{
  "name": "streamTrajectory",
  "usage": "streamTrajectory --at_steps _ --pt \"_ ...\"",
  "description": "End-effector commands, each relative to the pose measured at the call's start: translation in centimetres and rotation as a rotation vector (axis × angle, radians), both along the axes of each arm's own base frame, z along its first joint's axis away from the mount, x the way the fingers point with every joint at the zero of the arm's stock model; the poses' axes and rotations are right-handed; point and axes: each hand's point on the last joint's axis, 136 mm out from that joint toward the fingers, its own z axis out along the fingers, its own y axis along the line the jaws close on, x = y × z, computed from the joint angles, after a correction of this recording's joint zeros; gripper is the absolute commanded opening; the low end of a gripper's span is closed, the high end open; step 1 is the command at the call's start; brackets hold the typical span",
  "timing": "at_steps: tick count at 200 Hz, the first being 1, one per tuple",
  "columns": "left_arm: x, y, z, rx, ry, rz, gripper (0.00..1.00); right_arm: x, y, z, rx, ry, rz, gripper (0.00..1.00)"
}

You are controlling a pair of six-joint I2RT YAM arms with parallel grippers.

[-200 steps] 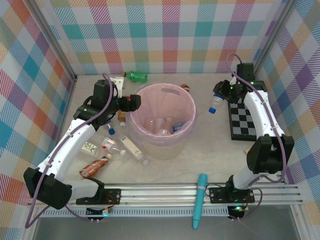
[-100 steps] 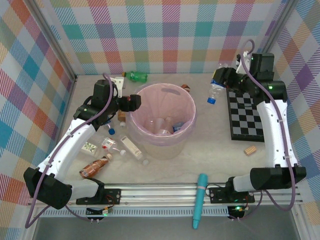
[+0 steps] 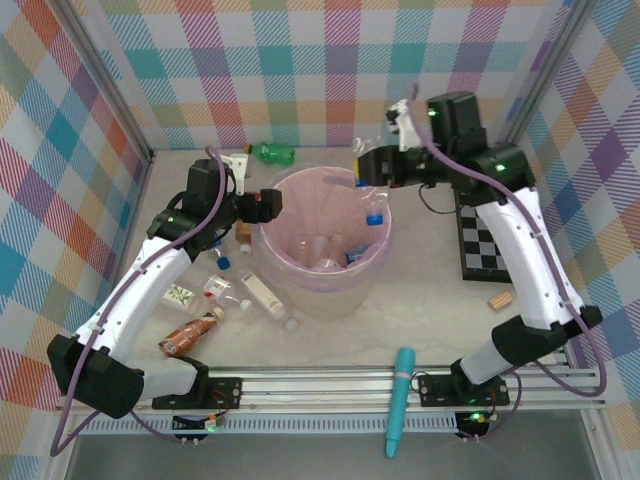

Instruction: Put the plastic bottles in the bin

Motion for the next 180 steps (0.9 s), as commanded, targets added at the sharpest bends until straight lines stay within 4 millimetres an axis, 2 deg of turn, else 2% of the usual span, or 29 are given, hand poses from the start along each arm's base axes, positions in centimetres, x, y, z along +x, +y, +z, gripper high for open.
streamTrajectory --at_steps 1,29,60,78,115,139,180 --pt "-0.5 0.7 -3.3 0.094 0.082 -0.003 0.92 -0.5 1.4 -1.8 -0.123 -0.020 0.046 0.44" --pt "-0.4 0.7 -3.5 0.096 0.087 -0.003 0.92 -0.9 4.4 -4.4 -0.204 -0.011 0.116 0.43" --pt "-0.3 0.7 -3.6 0.099 0.090 -0.004 0.92 -0.3 7.0 -7.9 -0.286 0.022 0.162 0.43" --pt "-0.3 0.7 -3.6 0.104 0.092 0.000 0.92 0.2 8.4 -10.2 -0.304 0.064 0.169 0.43" --pt "-0.2 0.9 -3.6 0.110 0.088 0.010 0.92 0.2 11.1 -14.7 -0.289 0.186 0.182 0.44" --pt "-0.2 1.1 -3.7 0.114 0.087 0.015 0.92 0.5 11.9 -17.2 -0.272 0.241 0.160 0.45" --pt "-0.2 1.4 -3.2 0.113 0.060 0.032 0.92 0.7 12.2 -21.6 -0.277 0.331 0.100 0.50"
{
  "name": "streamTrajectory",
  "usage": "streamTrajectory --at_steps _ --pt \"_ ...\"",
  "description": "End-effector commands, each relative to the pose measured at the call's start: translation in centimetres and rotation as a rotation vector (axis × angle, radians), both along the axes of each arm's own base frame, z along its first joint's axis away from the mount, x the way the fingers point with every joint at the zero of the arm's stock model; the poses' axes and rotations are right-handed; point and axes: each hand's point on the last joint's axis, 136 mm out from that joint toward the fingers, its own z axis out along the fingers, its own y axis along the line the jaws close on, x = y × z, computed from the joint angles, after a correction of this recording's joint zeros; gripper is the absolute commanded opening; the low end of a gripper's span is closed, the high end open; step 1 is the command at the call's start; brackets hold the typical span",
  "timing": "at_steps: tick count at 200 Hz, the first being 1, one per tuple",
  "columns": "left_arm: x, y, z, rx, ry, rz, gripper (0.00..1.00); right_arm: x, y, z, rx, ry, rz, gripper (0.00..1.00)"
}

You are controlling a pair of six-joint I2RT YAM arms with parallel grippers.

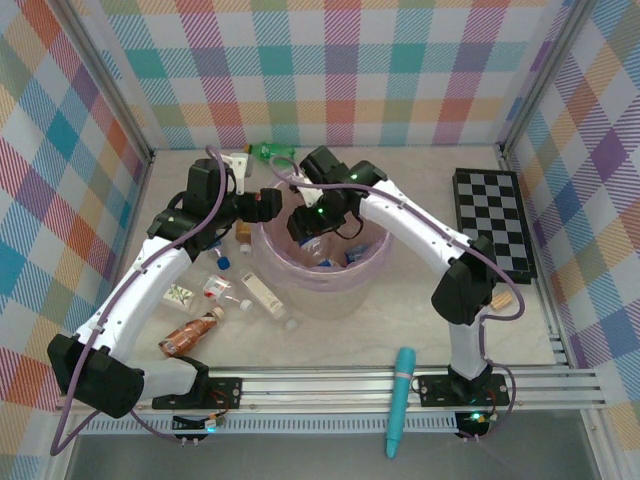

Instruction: Put the plastic bottles in the bin

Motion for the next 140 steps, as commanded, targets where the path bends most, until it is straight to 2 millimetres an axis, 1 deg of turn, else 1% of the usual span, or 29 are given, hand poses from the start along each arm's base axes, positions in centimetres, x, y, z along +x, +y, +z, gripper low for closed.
streamTrajectory --at_steps 1,16,32,42,61,94,126,132,140 --pt "-0.4 1.2 -3.2 0.106 0.069 0.020 0.92 0.3 1.3 -1.5 0.041 0.035 -0.047 0.51" --pt "-0.5 1.3 -3.1 0.107 0.068 0.023 0.92 0.3 1.1 -3.2 0.022 0.055 -0.064 0.56" --pt "-0.4 1.2 -3.1 0.106 0.067 0.021 0.92 0.1 1.2 -4.4 0.014 0.083 -0.064 0.61" --pt "-0.5 1.2 -3.1 0.104 0.068 0.018 0.92 0.0 1.1 -4.8 0.007 0.087 -0.065 0.65" --pt "-0.5 1.2 -3.2 0.104 0.070 0.019 0.93 0.1 0.8 -4.8 0.002 0.073 -0.070 0.72" --pt "-0.5 1.2 -3.1 0.104 0.065 0.022 0.93 0.1 0.5 -4.0 0.001 0.048 -0.067 0.79" --pt "-0.5 1.2 -3.0 0.103 0.064 0.019 0.93 0.1 0.1 -2.0 0.016 0.010 -0.069 0.85" --pt "-0.5 1.2 -3.0 0.103 0.064 0.020 0.93 0.1 -0.1 -1.7 0.016 0.005 -0.072 0.92" --pt "-0.5 1.2 -2.9 0.101 0.061 0.020 0.93 0.1 -0.2 -1.2 0.019 -0.005 -0.074 0.96"
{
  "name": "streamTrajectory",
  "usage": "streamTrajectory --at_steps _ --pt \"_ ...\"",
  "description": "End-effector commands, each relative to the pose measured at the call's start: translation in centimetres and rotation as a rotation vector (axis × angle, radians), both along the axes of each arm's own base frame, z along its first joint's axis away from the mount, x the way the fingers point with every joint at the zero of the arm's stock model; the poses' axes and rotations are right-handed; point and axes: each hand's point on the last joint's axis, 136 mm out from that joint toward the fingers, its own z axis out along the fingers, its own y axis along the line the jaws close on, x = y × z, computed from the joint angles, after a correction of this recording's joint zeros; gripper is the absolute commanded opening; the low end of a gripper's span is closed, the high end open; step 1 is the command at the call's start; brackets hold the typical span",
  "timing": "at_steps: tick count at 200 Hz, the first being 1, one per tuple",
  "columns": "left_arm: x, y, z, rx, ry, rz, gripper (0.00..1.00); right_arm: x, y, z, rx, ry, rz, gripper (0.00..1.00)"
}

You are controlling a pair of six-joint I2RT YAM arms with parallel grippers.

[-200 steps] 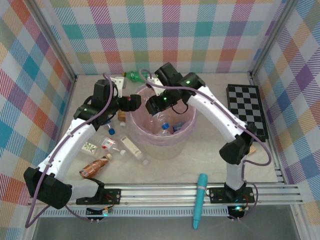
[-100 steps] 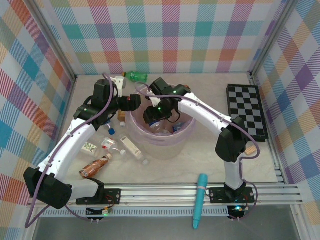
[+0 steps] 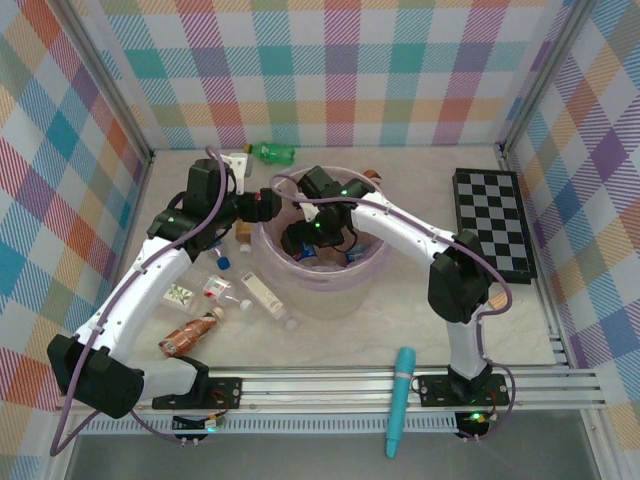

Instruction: Put the plastic bottles in the bin

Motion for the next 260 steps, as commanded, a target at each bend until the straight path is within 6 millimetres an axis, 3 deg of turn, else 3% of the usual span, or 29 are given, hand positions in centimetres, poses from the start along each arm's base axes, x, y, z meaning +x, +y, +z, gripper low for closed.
streamTrajectory --at_steps 1,25,70,105,147,179,198,216,236,260 --pt "-0.6 1.1 -3.0 0.097 0.065 0.014 0.93 0.0 -0.2 4.2 0.051 -0.082 0.002 0.96" --pt "-0.6 1.1 -3.0 0.097 0.063 0.015 0.93 -0.2 -0.6 6.0 0.061 -0.113 0.005 1.00" --pt "-0.6 1.1 -2.9 0.095 0.060 0.014 0.93 -0.6 -1.7 10.3 0.088 -0.185 0.003 0.99" --pt "-0.6 1.2 -2.9 0.101 0.061 0.017 0.93 -1.6 -3.1 15.5 0.150 -0.277 -0.001 0.99" --pt "-0.5 1.2 -3.2 0.107 0.067 0.014 0.93 -2.7 -6.0 21.6 0.242 -0.397 -0.033 0.99" --pt "-0.4 1.2 -3.3 0.108 0.069 0.015 0.93 -1.7 -9.6 24.6 0.288 -0.462 -0.115 0.99" --pt "-0.5 1.2 -3.3 0.107 0.070 0.013 0.93 -0.1 -11.9 25.5 0.327 -0.467 -0.191 0.99" --pt "-0.5 1.1 -3.1 0.103 0.065 0.012 0.93 3.0 -14.4 25.1 0.364 -0.448 -0.316 0.99" --pt "-0.6 1.1 -2.9 0.101 0.059 0.012 0.93 6.9 -16.7 23.1 0.369 -0.386 -0.450 1.00" --pt "-0.6 1.2 -2.7 0.100 0.053 0.016 0.93 11.0 -18.0 20.0 0.375 -0.326 -0.558 0.99"
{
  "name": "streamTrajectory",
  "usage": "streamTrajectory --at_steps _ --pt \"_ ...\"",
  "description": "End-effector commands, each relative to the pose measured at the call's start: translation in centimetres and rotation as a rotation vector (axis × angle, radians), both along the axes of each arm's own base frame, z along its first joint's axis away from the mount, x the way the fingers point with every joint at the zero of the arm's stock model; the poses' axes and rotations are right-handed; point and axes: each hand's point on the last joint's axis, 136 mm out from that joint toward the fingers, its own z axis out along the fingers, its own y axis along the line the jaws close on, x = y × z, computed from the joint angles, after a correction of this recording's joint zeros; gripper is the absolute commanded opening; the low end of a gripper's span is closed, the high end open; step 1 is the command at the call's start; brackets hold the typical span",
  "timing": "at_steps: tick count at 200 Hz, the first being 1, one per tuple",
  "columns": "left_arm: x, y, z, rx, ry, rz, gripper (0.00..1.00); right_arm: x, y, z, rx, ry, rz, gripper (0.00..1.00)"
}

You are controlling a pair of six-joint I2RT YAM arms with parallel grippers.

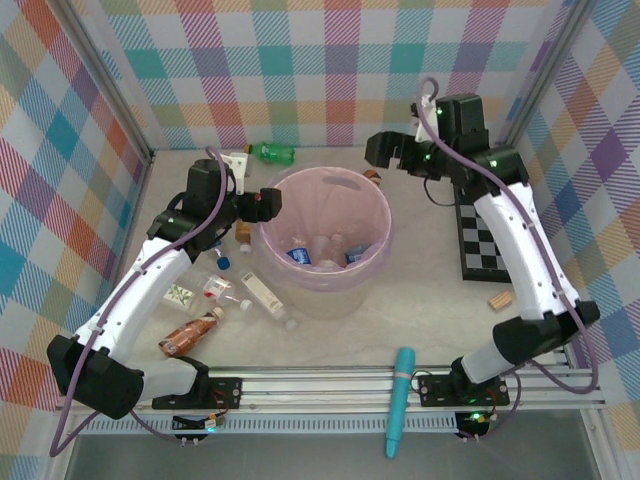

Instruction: Put the plastic bottles in the bin

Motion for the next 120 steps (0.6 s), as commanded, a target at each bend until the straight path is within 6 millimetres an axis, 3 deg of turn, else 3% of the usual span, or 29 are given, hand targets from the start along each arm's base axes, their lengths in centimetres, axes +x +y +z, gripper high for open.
streamTrajectory --at_steps 1,56,120 --pt "-0.7 1.2 -3.0 0.093 0.071 0.022 0.93 4.0 -0.1 -3.3 0.083 0.088 -0.066 0.99" --pt "-0.6 1.3 -3.1 0.093 0.071 0.029 0.94 11.6 -1.5 -11.5 0.064 0.180 -0.241 0.99" --pt "0.0 1.9 -3.8 0.099 0.079 0.051 0.94 17.8 0.1 -21.2 0.040 0.307 -0.324 0.99"
